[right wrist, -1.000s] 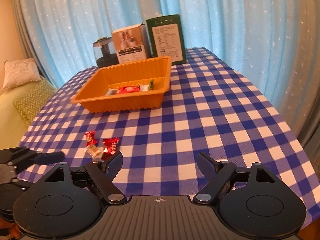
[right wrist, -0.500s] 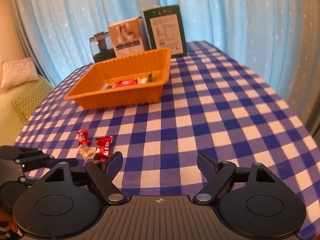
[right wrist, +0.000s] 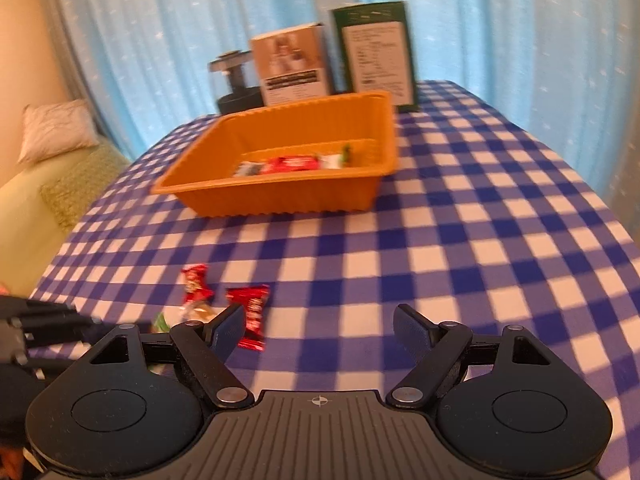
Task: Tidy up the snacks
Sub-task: 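Grasp the green-wrapped candy with the left gripper while the right gripper grasps a dark red candy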
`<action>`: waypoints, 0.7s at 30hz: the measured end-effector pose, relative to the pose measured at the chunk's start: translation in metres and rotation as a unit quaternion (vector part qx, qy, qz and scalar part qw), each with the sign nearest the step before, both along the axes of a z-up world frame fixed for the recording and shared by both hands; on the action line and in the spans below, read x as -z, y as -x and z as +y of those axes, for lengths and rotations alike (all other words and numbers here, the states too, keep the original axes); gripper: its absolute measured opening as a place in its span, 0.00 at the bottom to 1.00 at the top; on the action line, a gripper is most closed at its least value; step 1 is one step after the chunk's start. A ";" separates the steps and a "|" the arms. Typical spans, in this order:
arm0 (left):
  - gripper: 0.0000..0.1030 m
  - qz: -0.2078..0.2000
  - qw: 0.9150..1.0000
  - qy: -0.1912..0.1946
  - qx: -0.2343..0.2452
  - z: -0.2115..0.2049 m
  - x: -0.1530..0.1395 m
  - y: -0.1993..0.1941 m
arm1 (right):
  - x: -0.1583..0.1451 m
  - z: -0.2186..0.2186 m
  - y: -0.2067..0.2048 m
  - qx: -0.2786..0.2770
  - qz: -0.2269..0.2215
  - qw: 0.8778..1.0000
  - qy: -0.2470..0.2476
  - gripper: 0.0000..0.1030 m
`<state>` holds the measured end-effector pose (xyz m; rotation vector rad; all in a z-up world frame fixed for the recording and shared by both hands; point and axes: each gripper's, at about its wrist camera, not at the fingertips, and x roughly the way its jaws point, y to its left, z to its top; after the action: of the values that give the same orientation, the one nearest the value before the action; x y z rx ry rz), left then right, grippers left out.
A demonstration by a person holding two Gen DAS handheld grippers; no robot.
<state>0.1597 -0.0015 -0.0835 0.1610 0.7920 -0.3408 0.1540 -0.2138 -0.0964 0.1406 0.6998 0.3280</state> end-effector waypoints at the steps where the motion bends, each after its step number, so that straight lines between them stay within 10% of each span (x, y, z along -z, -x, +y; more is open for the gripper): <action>1: 0.17 -0.001 1.000 0.004 -0.011 0.005 -0.002 -0.002 | 0.000 0.006 -0.003 -0.009 -0.004 1.000 0.006 0.73; 21: 0.17 0.011 0.995 0.049 -0.081 0.038 -0.006 -0.021 | 0.031 0.061 -0.032 -0.046 0.025 0.996 0.069 0.26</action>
<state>0.1804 0.0362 -0.0770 -0.0003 0.8027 -0.2275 0.1857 -0.1527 -0.1269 -0.0158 0.7776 0.3641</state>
